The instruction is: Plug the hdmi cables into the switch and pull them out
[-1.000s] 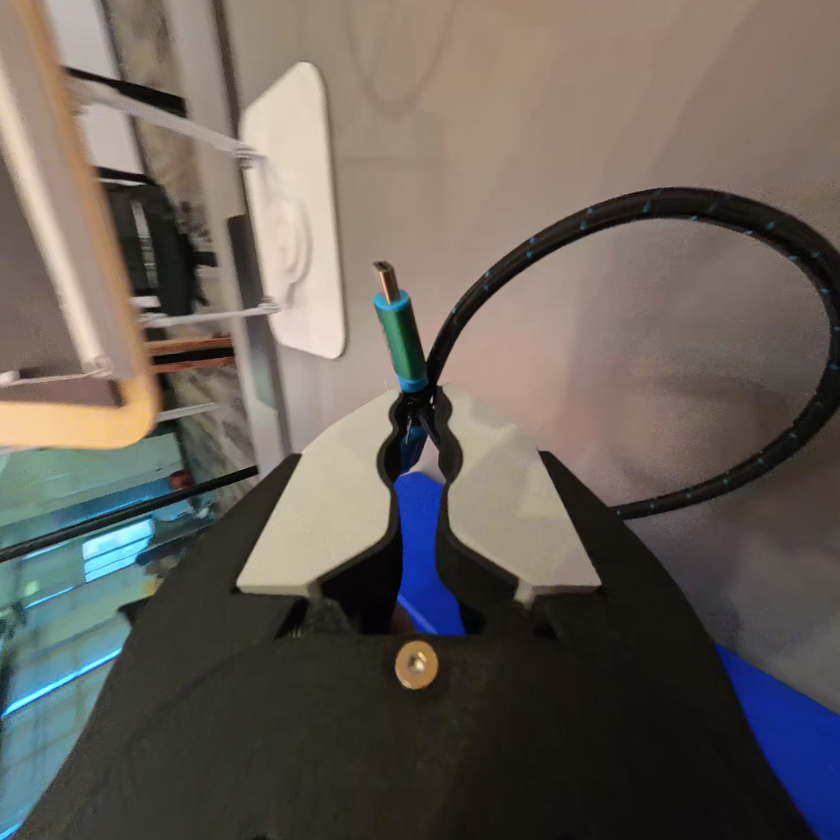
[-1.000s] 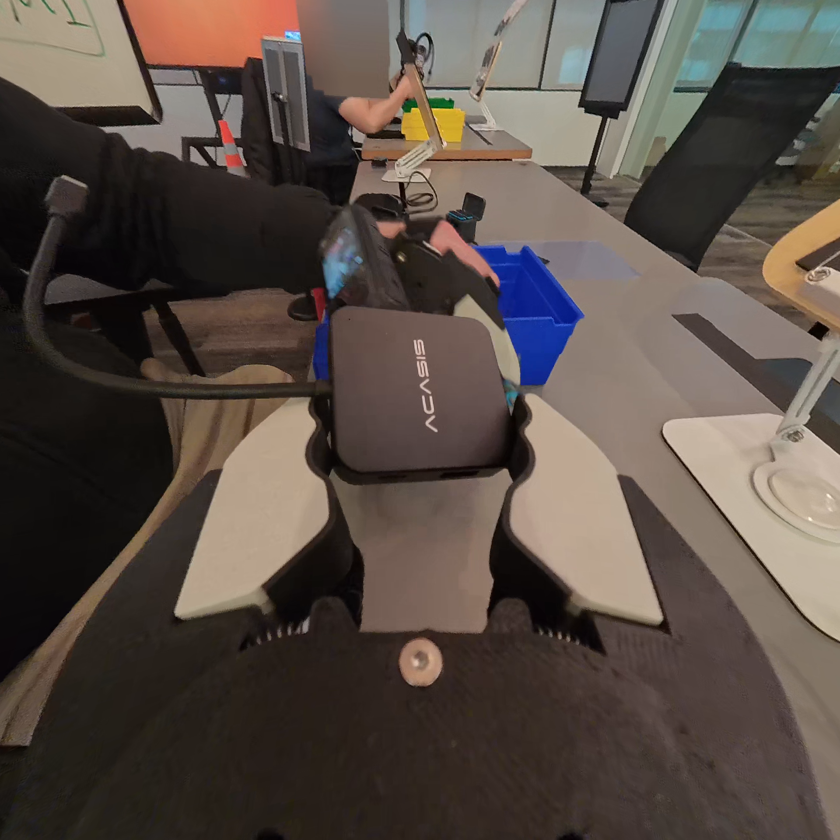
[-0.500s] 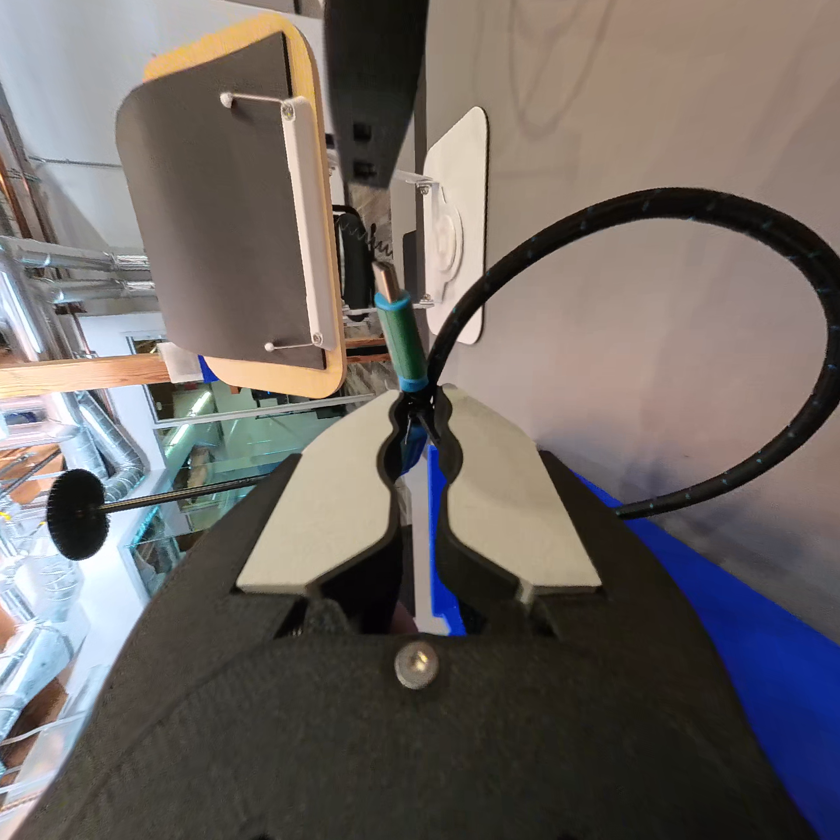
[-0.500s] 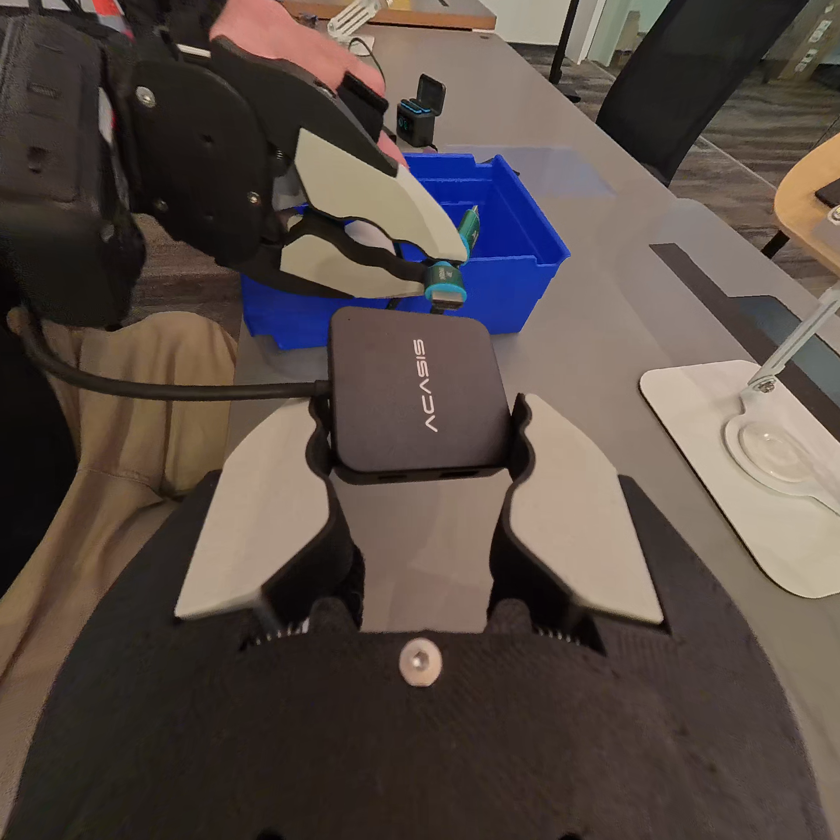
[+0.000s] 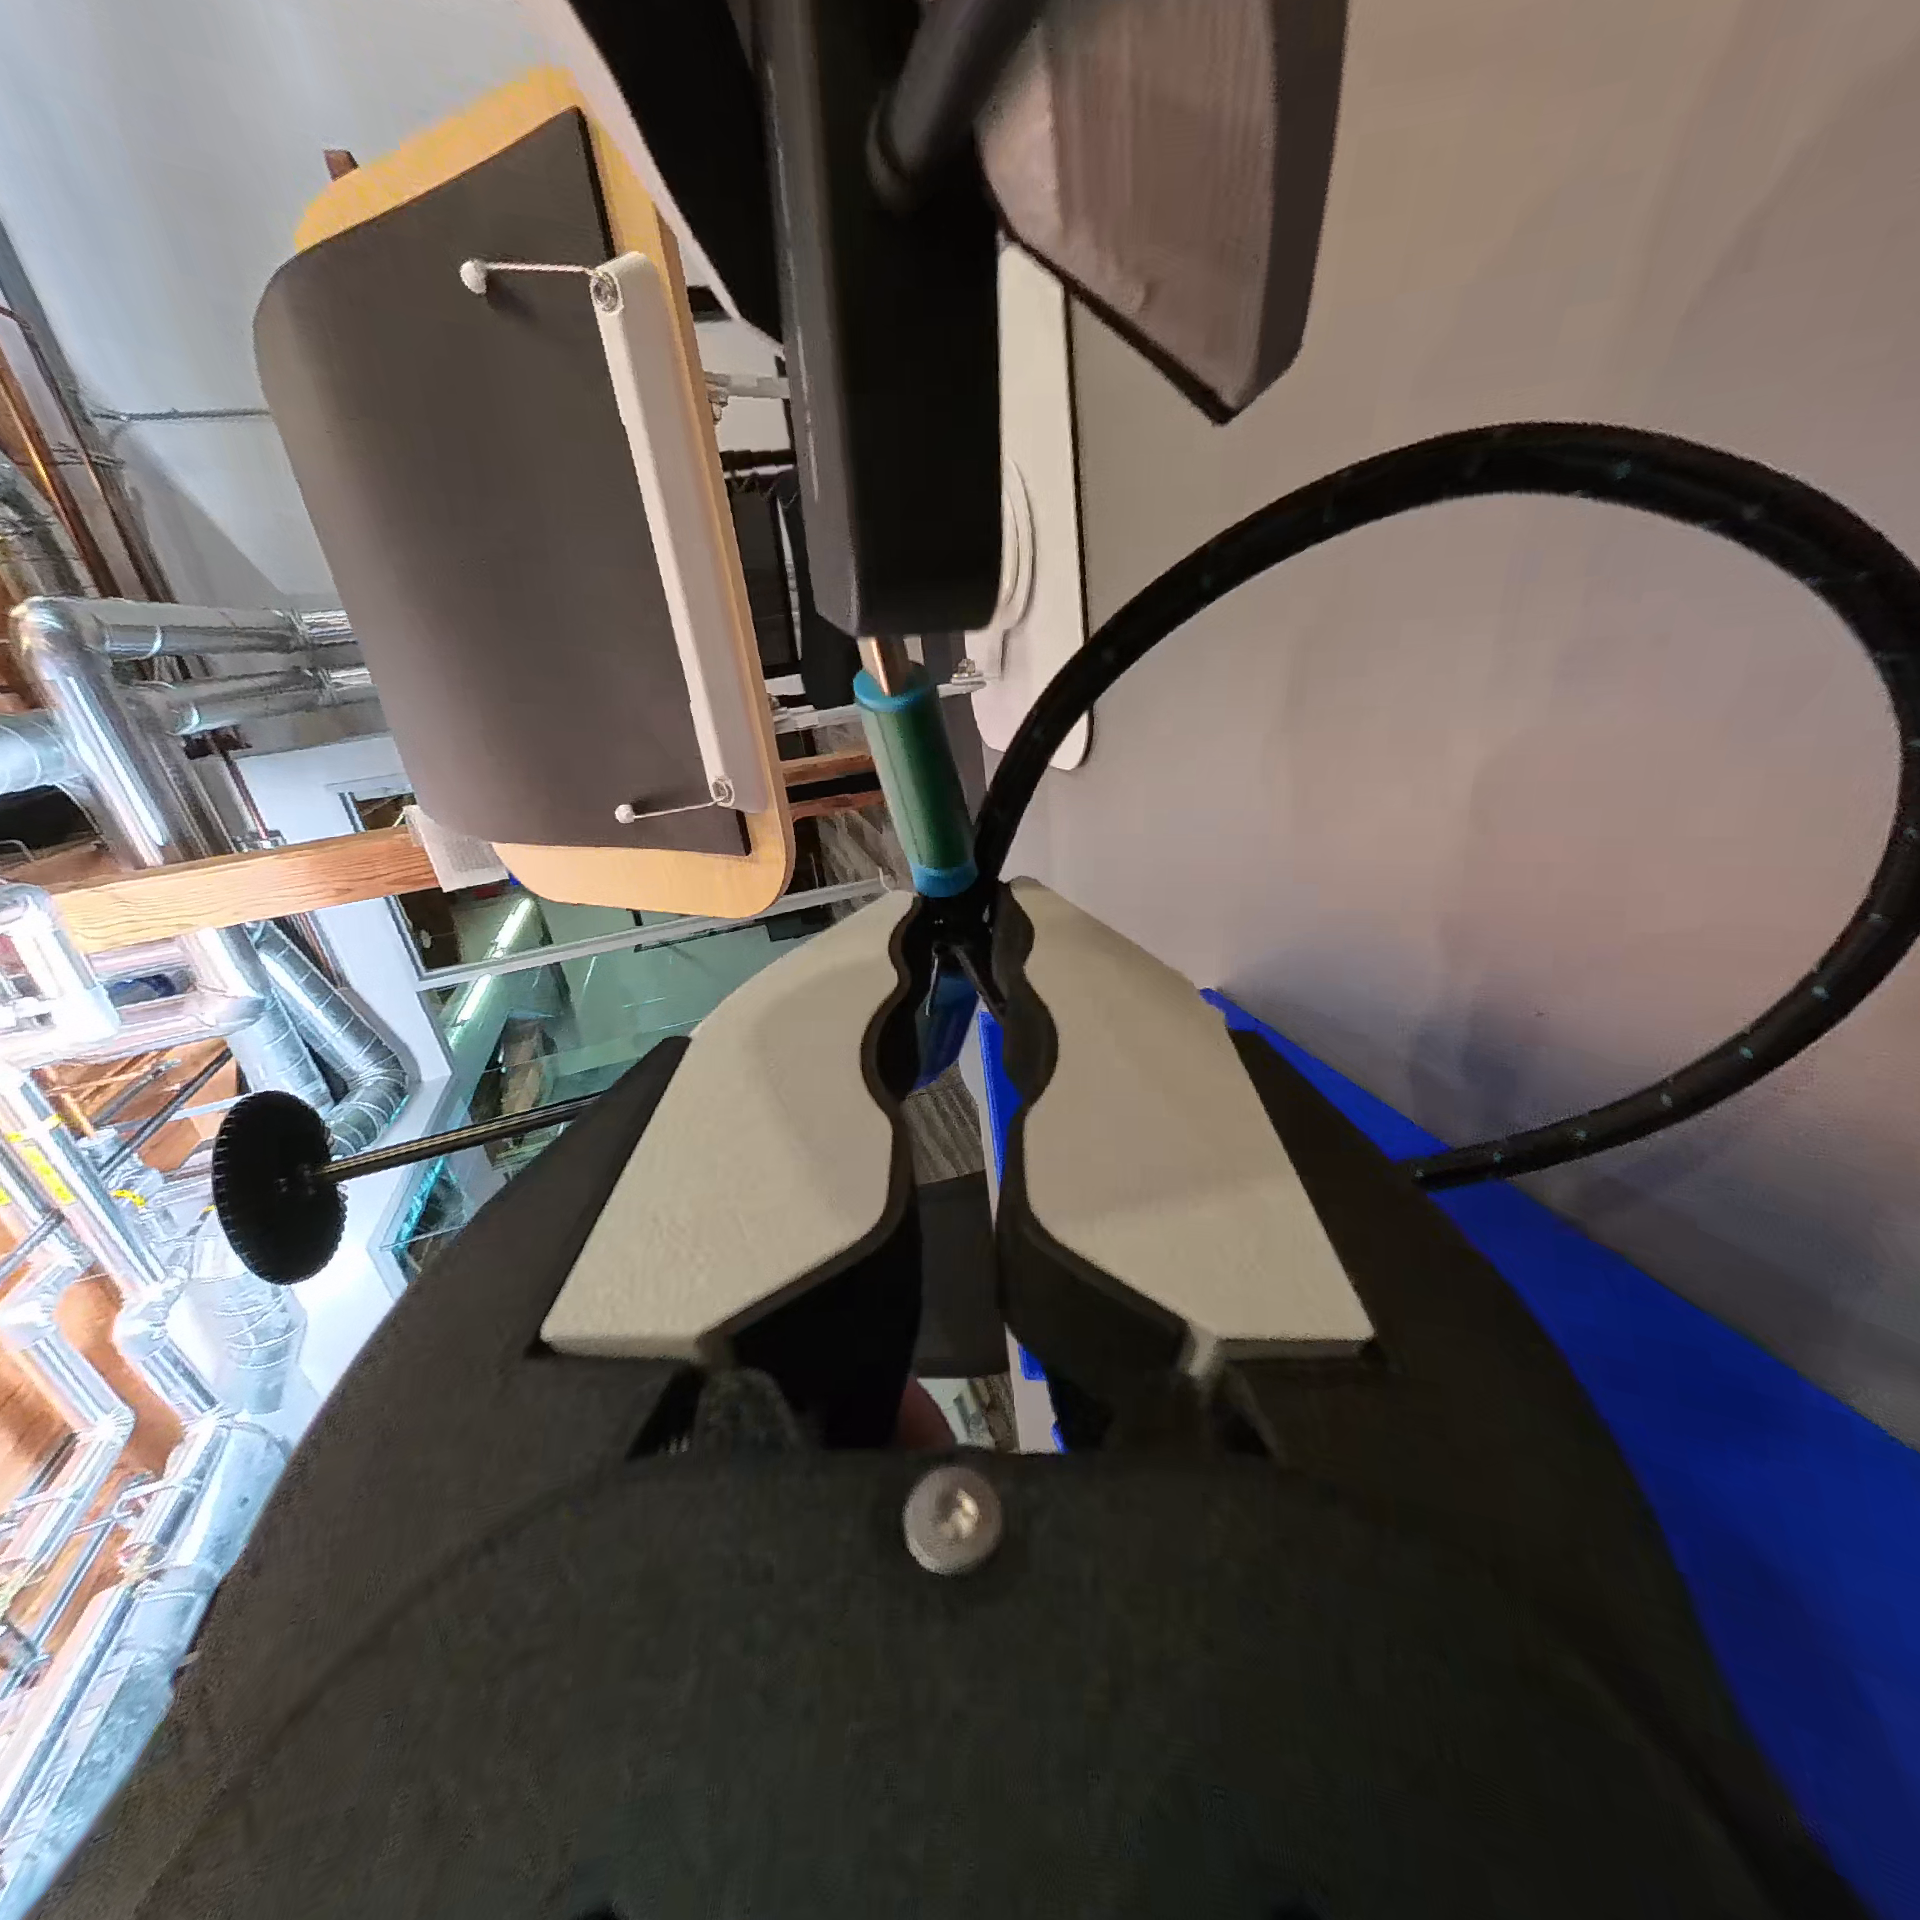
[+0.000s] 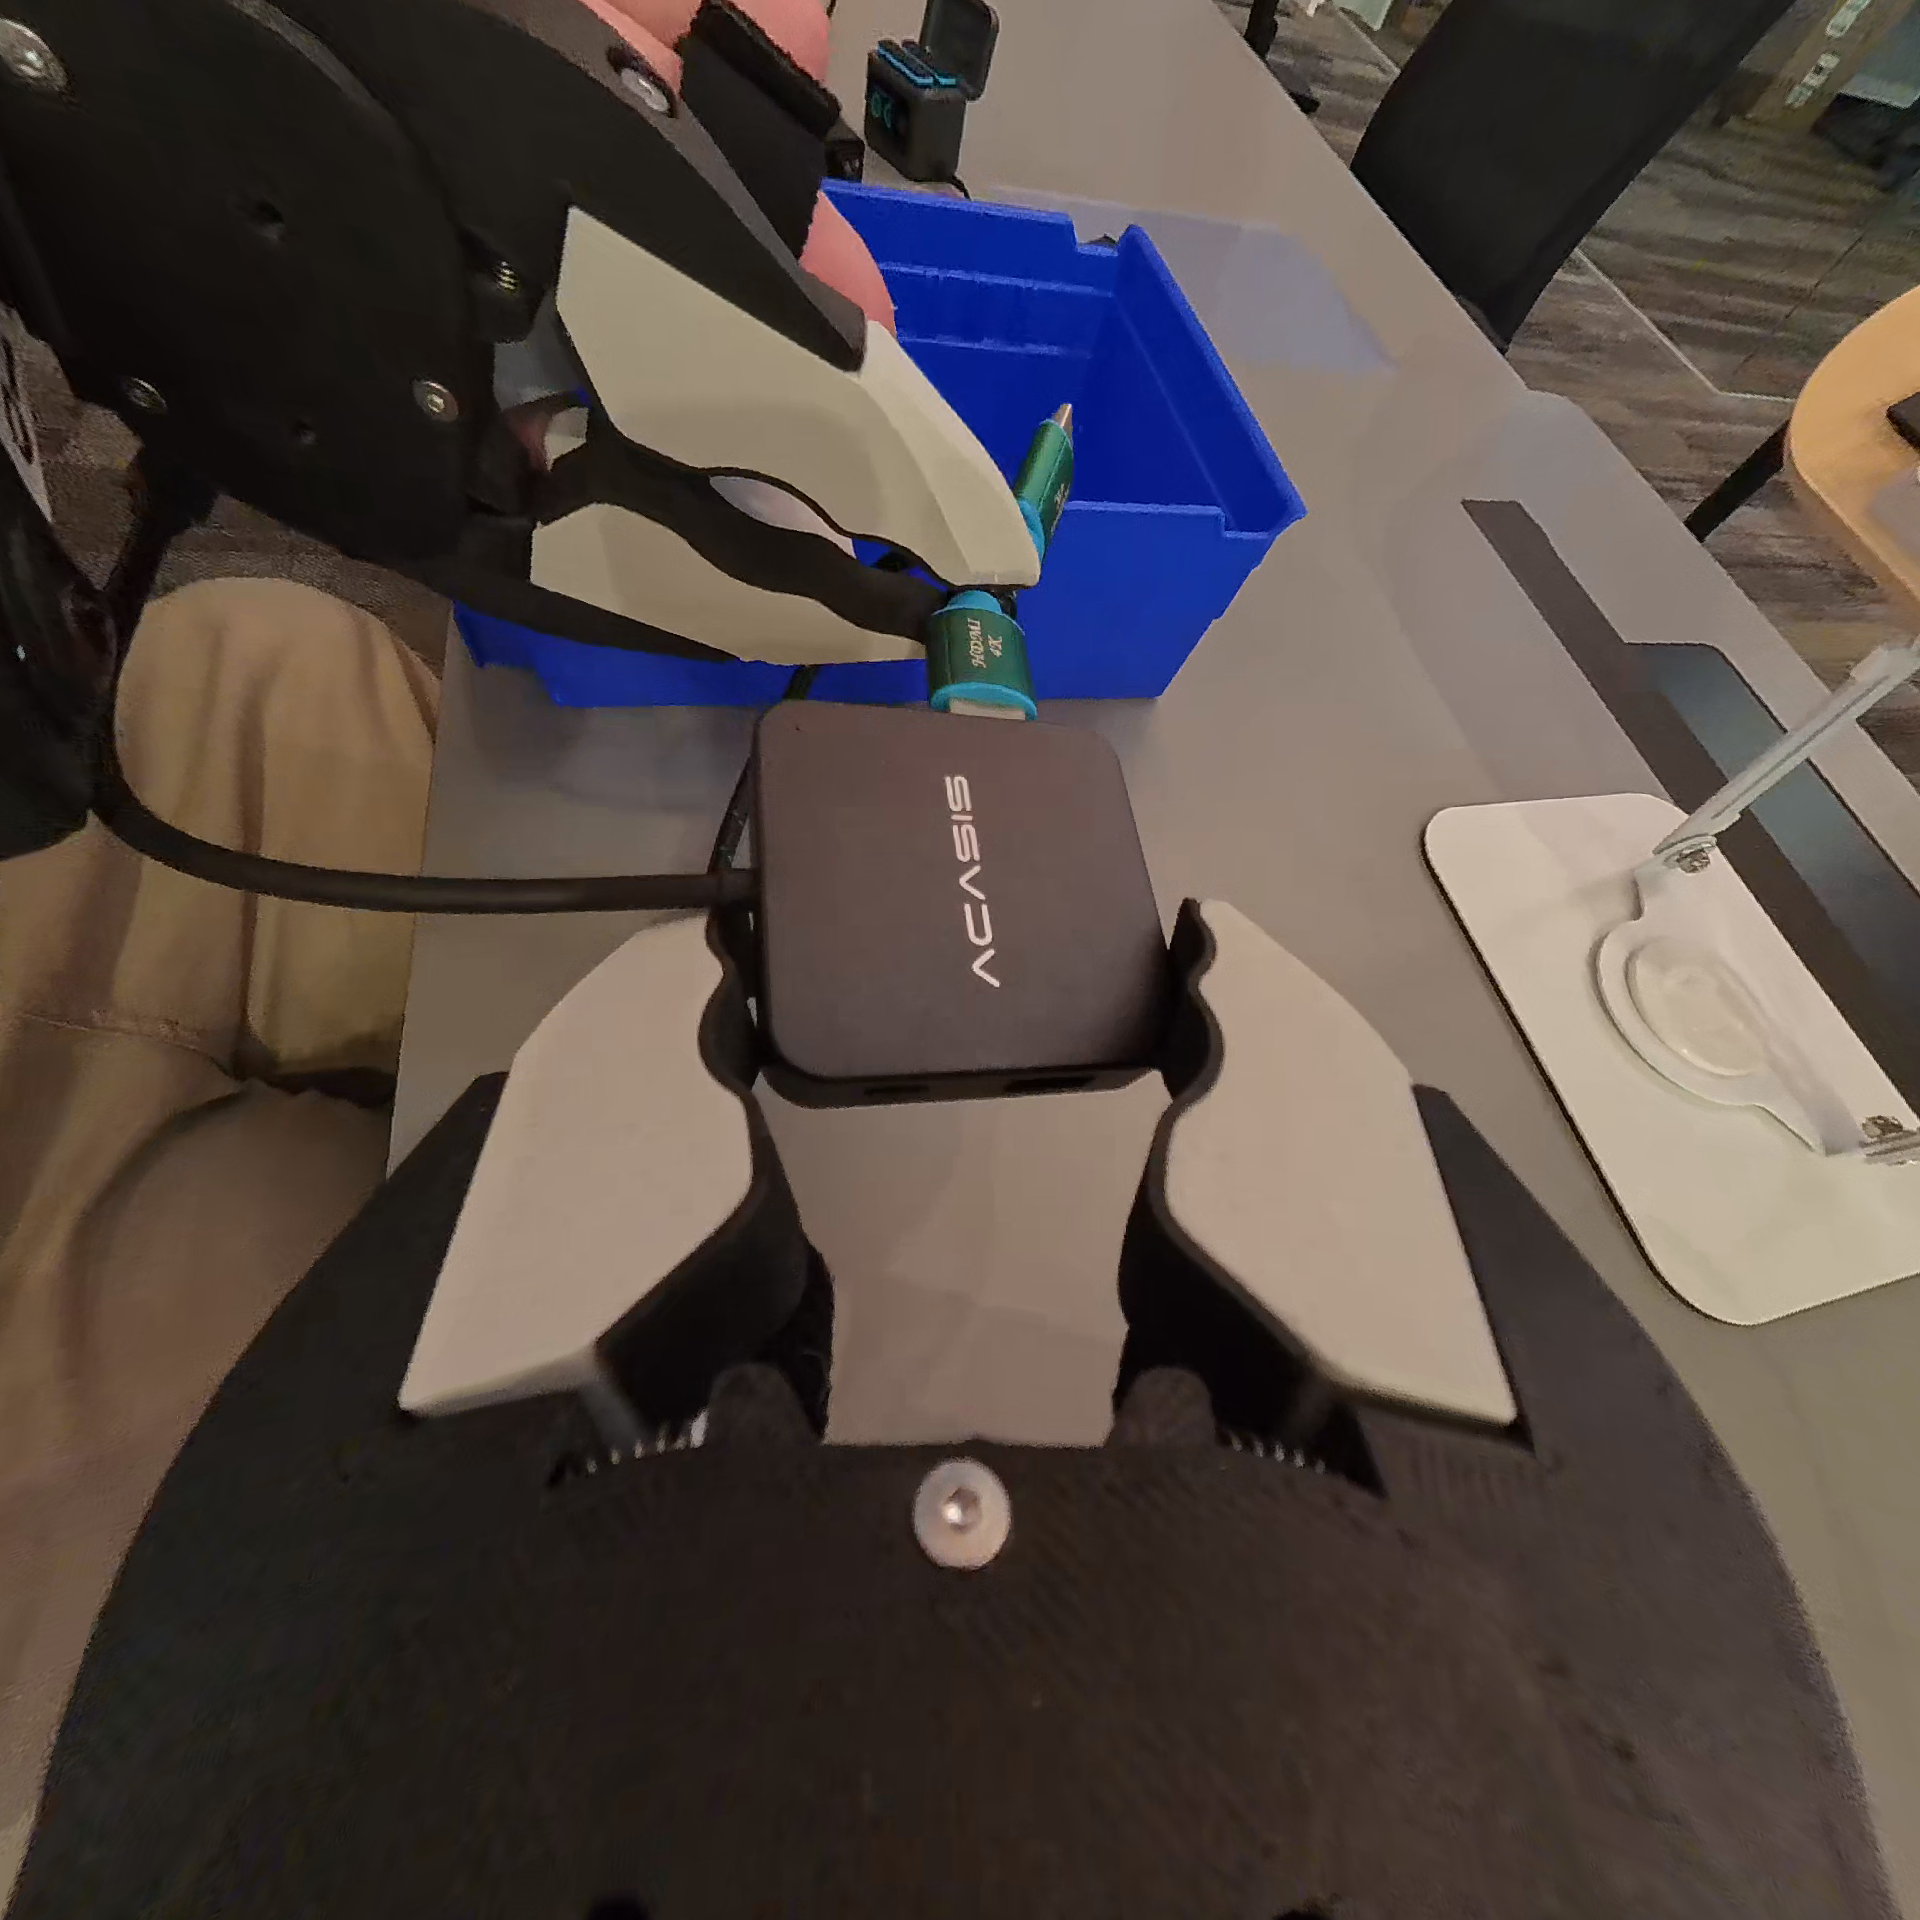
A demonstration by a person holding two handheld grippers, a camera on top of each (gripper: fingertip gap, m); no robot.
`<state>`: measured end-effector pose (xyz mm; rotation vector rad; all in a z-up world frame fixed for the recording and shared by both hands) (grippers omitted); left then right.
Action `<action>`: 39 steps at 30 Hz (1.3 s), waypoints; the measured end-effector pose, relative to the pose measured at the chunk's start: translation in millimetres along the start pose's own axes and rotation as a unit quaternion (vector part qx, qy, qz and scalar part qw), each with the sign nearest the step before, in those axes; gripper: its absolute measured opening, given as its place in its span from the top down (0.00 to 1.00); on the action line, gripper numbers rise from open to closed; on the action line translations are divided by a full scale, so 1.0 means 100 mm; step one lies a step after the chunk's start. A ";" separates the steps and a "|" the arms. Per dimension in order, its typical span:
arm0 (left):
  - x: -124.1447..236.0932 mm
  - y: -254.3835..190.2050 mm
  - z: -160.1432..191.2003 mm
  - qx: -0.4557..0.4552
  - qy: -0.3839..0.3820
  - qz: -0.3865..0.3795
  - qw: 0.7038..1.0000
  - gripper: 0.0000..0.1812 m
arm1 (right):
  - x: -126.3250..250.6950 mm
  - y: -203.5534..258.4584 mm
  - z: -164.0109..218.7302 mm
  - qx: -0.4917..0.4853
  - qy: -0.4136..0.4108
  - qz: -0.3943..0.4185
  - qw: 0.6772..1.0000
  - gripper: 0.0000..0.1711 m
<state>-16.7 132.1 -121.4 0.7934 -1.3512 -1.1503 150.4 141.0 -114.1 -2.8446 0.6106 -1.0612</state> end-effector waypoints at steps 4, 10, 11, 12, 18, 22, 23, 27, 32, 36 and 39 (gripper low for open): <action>0.01 -0.02 -0.03 0.001 0.018 -0.006 1.000 0.94 | -0.01 0.01 -0.03 -0.003 0.021 0.011 1.000 0.56; 0.00 -0.05 -0.05 0.002 0.030 -0.006 1.000 0.94 | -0.03 0.05 -0.06 0.022 0.043 0.032 0.998 0.56; 0.01 -0.06 -0.05 0.000 0.030 -0.006 1.000 0.94 | -0.04 0.05 -0.06 0.026 0.053 0.040 0.997 0.56; 0.02 -0.06 -0.05 -0.011 0.029 -0.007 0.999 0.94 | -0.05 0.05 -0.07 0.025 0.067 0.046 0.996 0.56; 0.01 -0.06 -0.03 -0.009 0.029 -0.006 1.000 0.94 | -0.07 0.07 -0.09 0.032 0.071 0.041 0.996 0.56; 0.00 -0.10 -0.05 -0.019 0.033 -0.014 0.999 0.94 | -0.10 0.10 -0.12 0.049 0.102 0.043 0.993 0.56; -0.01 -0.11 -0.05 -0.020 0.035 -0.013 0.999 0.95 | -0.13 0.11 -0.11 0.053 0.116 0.045 0.991 0.56; -0.01 -0.12 -0.04 -0.007 0.036 -0.008 0.999 0.95 | -0.12 0.09 -0.14 0.034 0.087 0.027 0.995 0.56; -0.01 -0.14 -0.06 0.003 0.042 -0.009 0.999 0.95 | -0.20 0.12 -0.11 0.042 0.117 0.031 0.992 0.56; 0.03 0.00 -0.03 0.027 0.031 -0.016 0.999 0.94 | -0.24 0.10 -0.07 0.035 0.117 0.028 0.992 0.56; 0.04 0.07 0.03 0.041 0.008 -0.014 0.999 0.93 | -0.13 0.06 -0.15 0.031 0.096 0.039 0.994 0.56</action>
Point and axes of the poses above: each gripper's, where its closed fingertips meet, x back along the fingers, z out of its underside, y = z × x across the jaws, the point moved 10 cm from there along x, back along the fingers, and after that the axes turned 10 degrees about y, right-handed, at the moved point
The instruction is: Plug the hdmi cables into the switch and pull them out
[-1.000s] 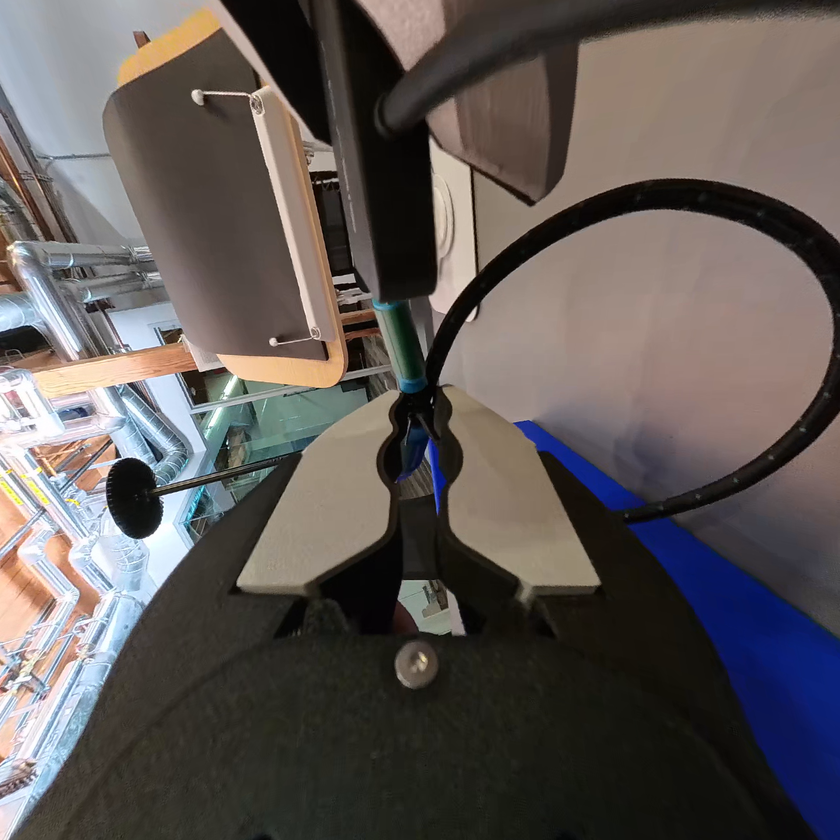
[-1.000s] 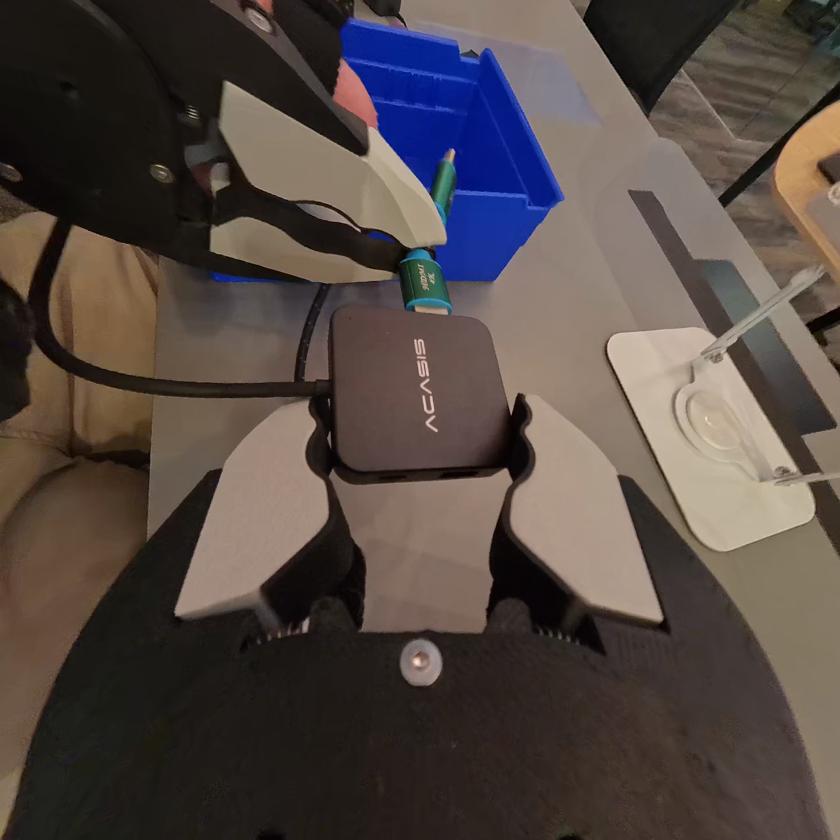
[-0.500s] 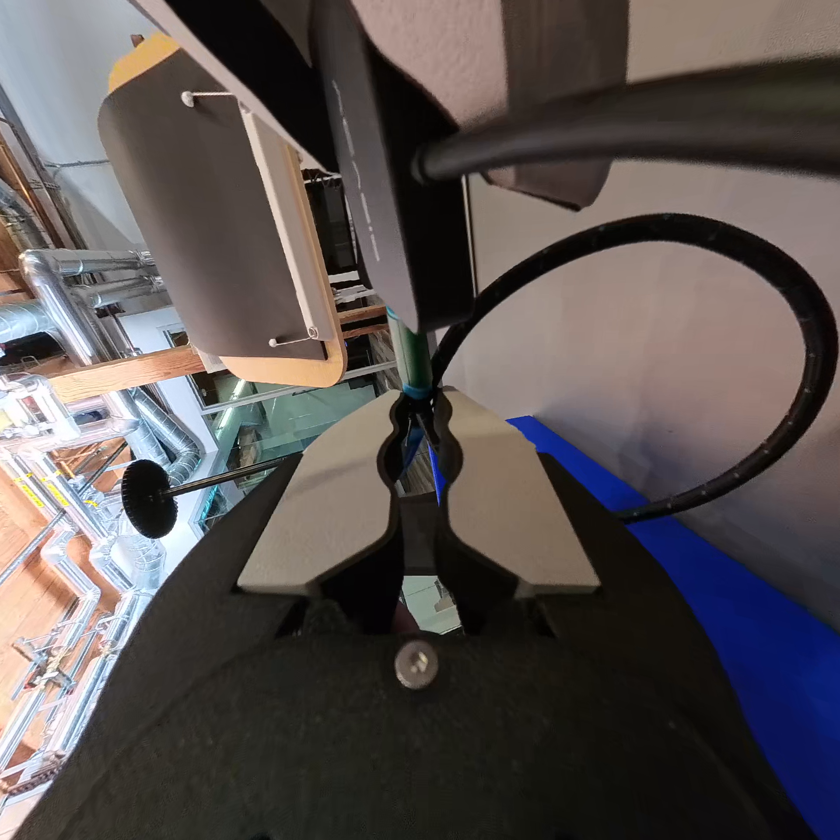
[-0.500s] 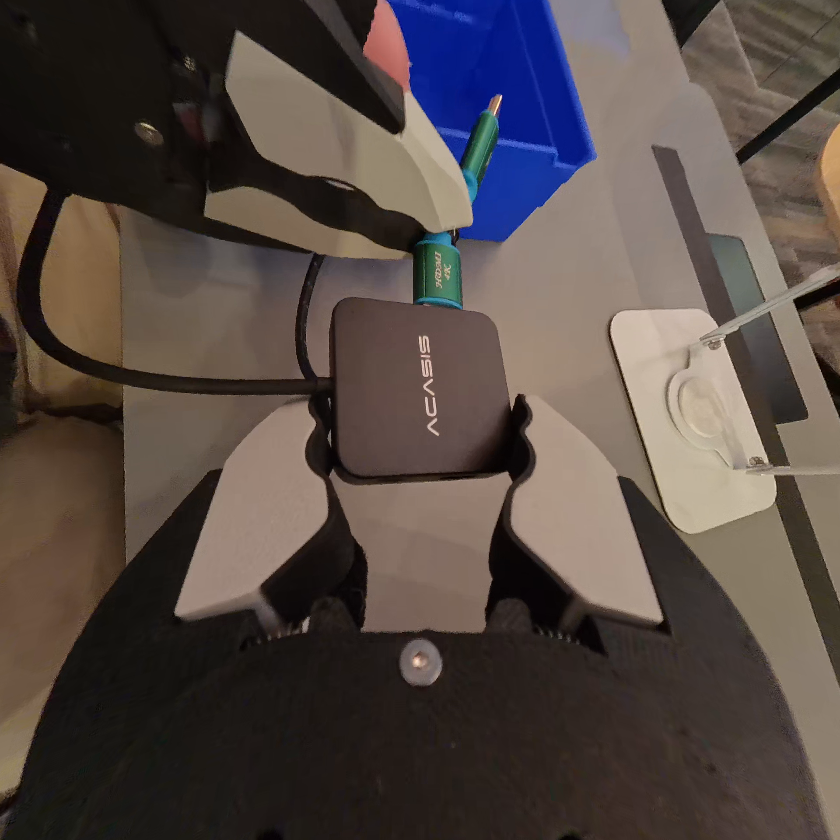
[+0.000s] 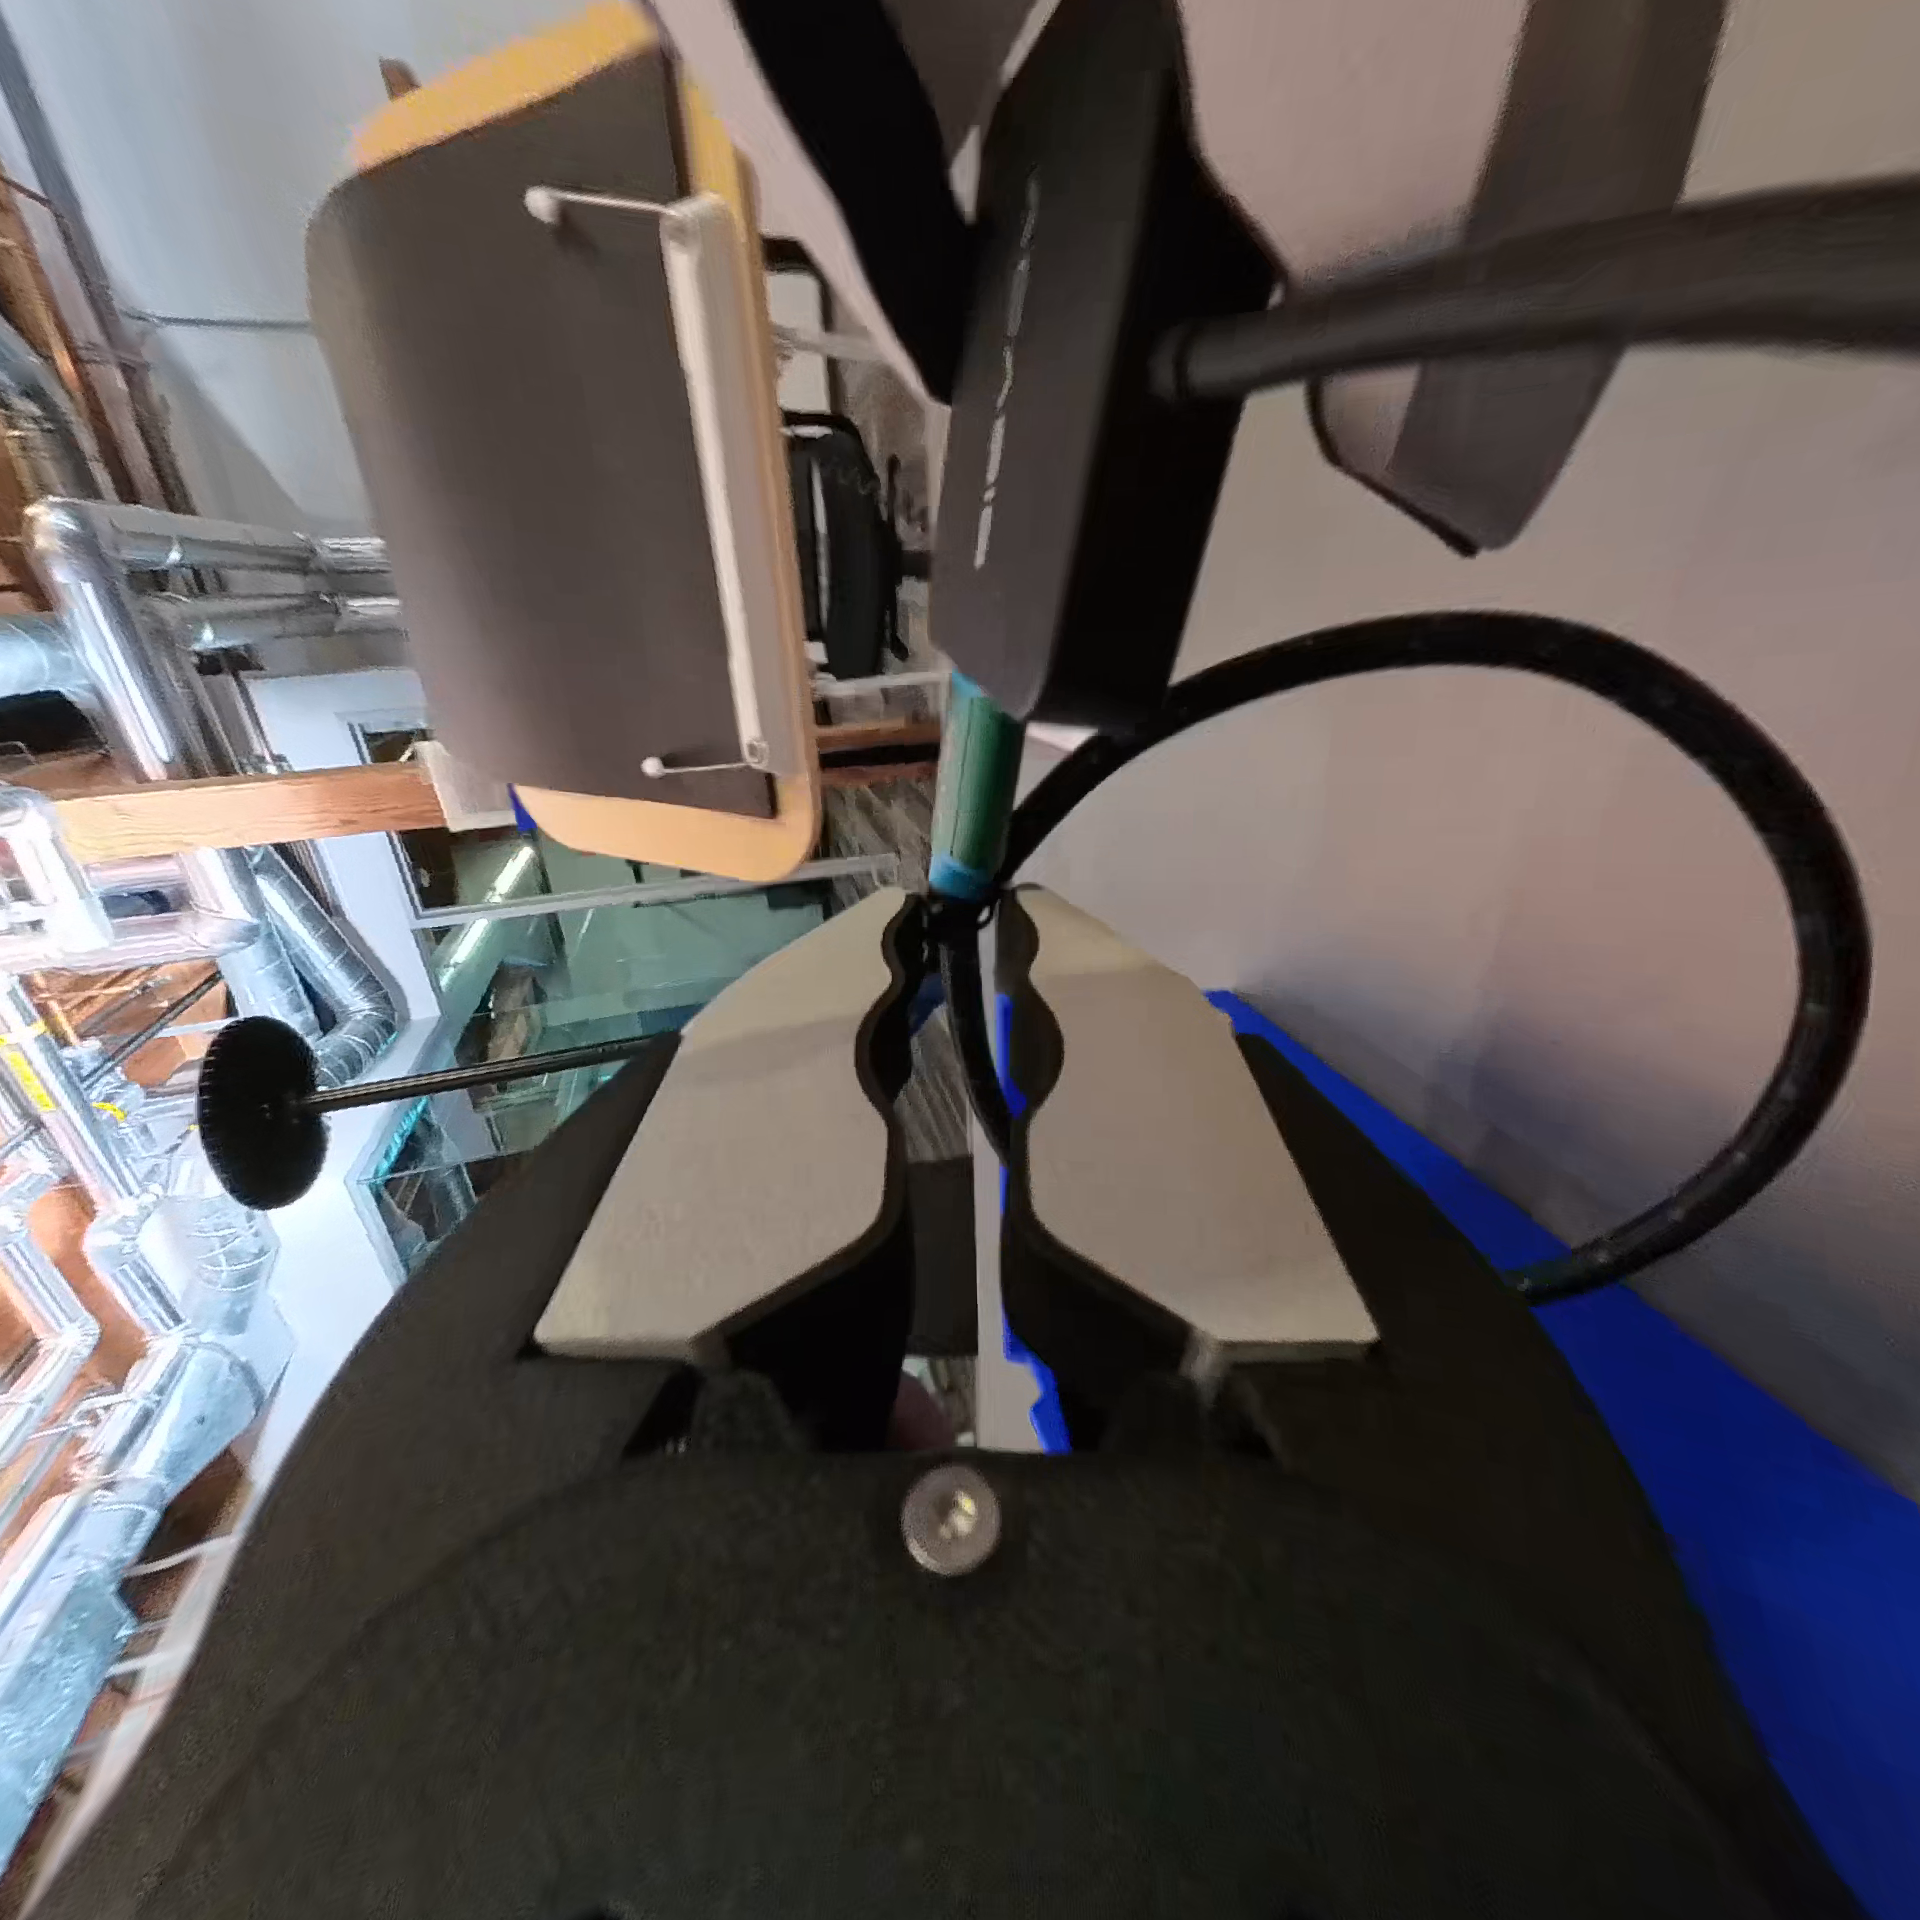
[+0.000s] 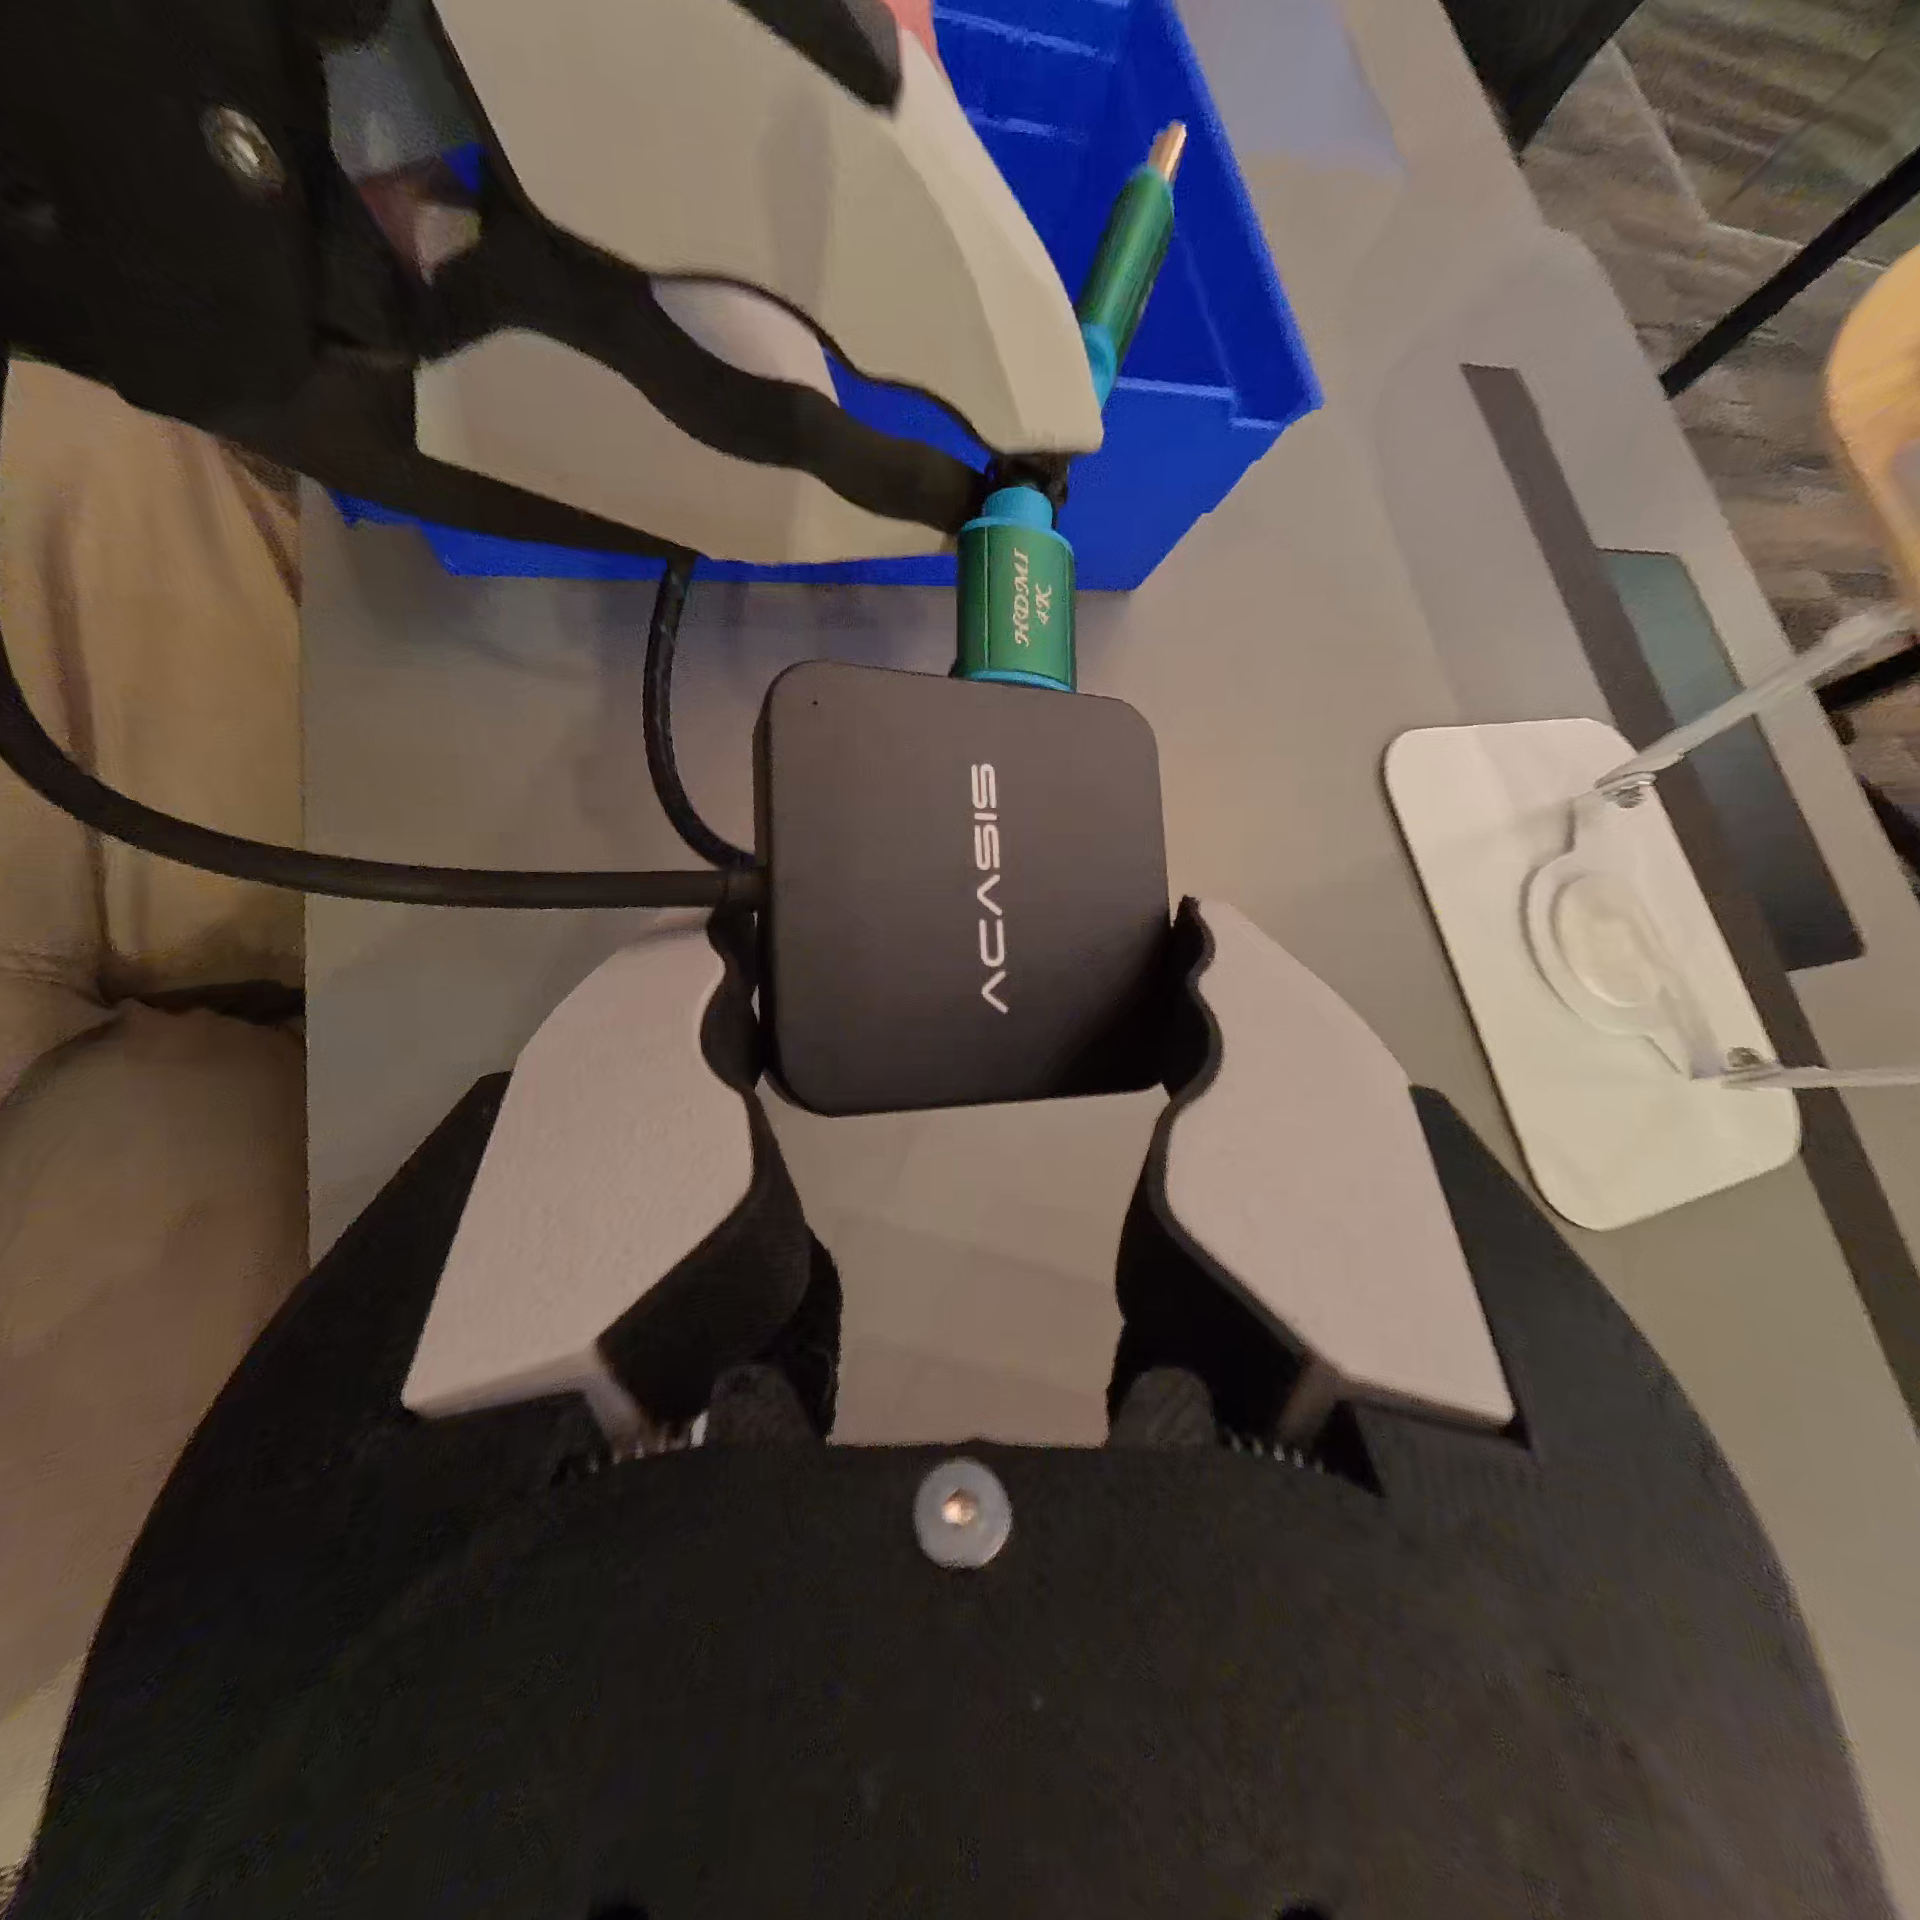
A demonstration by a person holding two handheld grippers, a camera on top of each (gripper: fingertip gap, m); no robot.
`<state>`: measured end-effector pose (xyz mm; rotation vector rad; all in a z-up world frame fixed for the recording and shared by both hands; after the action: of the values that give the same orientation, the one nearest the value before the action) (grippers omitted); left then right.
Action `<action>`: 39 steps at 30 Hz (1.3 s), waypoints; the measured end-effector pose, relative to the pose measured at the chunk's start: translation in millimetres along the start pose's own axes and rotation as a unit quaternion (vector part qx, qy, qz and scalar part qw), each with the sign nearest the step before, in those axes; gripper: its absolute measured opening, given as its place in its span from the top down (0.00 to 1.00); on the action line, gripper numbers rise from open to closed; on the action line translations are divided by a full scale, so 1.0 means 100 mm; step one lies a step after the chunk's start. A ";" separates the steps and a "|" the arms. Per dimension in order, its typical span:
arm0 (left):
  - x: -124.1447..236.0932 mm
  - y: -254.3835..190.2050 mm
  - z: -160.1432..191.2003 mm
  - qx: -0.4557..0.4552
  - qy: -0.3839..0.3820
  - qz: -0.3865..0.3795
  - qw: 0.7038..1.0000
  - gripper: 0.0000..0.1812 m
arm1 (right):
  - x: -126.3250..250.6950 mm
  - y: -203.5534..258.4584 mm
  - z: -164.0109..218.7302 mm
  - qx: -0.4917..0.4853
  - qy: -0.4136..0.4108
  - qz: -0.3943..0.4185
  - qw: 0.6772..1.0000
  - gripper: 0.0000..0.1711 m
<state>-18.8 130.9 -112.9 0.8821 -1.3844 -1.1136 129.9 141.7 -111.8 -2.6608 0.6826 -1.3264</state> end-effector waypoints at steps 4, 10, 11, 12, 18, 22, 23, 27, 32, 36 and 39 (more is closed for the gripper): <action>0.06 0.22 0.11 0.072 -0.022 -0.001 0.997 0.89 | 0.11 -0.07 0.04 -0.018 0.001 0.021 1.000 0.56; 0.16 0.45 0.26 0.139 -0.044 -0.032 0.989 0.92 | 0.33 -0.26 0.20 -0.067 -0.019 0.041 0.997 0.56; 0.14 0.47 0.29 0.142 -0.037 -0.033 0.989 0.92 | 0.39 -0.30 0.22 -0.075 -0.026 0.048 0.996 0.56; 0.13 0.49 0.32 0.149 -0.033 -0.036 0.988 0.92 | 0.46 -0.35 0.24 -0.085 -0.030 0.058 0.994 0.56; 0.05 0.51 0.58 0.173 -0.012 -0.036 0.984 0.92 | 1.12 -0.71 0.60 -0.181 -0.063 0.155 0.969 0.56; -0.03 0.46 0.75 0.195 0.000 -0.022 0.980 0.92 | 1.55 -0.91 1.03 -0.261 -0.073 0.229 0.935 0.56; -0.04 0.44 0.77 0.192 0.006 -0.021 0.981 0.92 | 1.63 -0.95 1.15 -0.281 -0.069 0.244 0.926 0.56; -0.08 0.33 0.83 0.186 0.017 -0.011 0.982 0.92 | 1.84 -1.03 1.63 -0.357 -0.045 0.287 0.888 0.56; -0.18 0.15 0.88 0.168 0.034 0.010 0.985 0.92 | 1.79 -1.07 2.08 -0.419 0.073 0.288 0.858 0.57; -0.24 0.08 0.90 0.165 0.040 0.017 0.985 0.91 | 1.56 -1.09 2.26 -0.423 0.197 0.264 0.844 0.57; -0.27 0.03 0.93 0.163 0.046 0.026 0.985 0.91 | 1.42 -1.12 2.38 -0.430 0.263 0.230 0.832 0.56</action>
<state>-106.9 170.8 -113.9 1.1097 -1.5283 -0.8077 428.2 154.0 -123.4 -2.2692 2.2930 -1.8976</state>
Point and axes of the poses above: each gripper's, where its closed fingertips meet, x back along the fingers, z out of its underside, y = z × x across the jaws, the point moved 10 cm from there along x, back along the fingers, and after that the axes turned 10 degrees about y, right-handed, at the moved point
